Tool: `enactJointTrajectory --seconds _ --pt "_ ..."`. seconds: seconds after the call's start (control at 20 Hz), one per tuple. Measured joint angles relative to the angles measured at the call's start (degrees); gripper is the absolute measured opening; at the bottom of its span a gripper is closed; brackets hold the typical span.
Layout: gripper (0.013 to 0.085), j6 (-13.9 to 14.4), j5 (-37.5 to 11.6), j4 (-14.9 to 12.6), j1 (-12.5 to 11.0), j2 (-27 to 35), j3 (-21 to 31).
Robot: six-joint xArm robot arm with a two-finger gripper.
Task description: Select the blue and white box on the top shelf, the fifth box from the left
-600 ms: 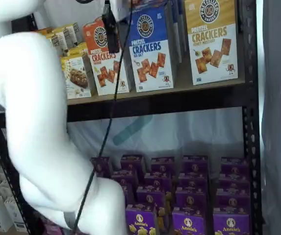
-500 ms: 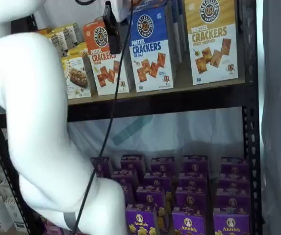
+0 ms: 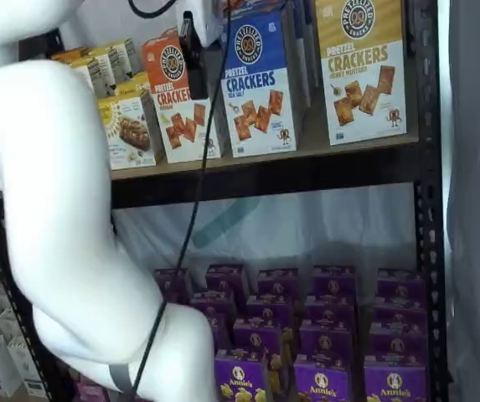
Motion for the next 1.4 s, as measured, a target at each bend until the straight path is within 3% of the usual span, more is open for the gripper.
enactJointTrajectory --seconds 0.3,0.75,1.1,1.4 --pt "0.0850 -1.5 0.4 9.2 -5.6 1.1 -3.0" --pt "0.0850 -2.4 -3.5 18.1 -11.0 0.6 -3.9" --pt "0.0850 -3.0 -12.2 21.1 -12.0 -1.5 -0.3" --pt "0.0850 -2.4 -14.5 21.8 -11.3 0.7 -1.8"
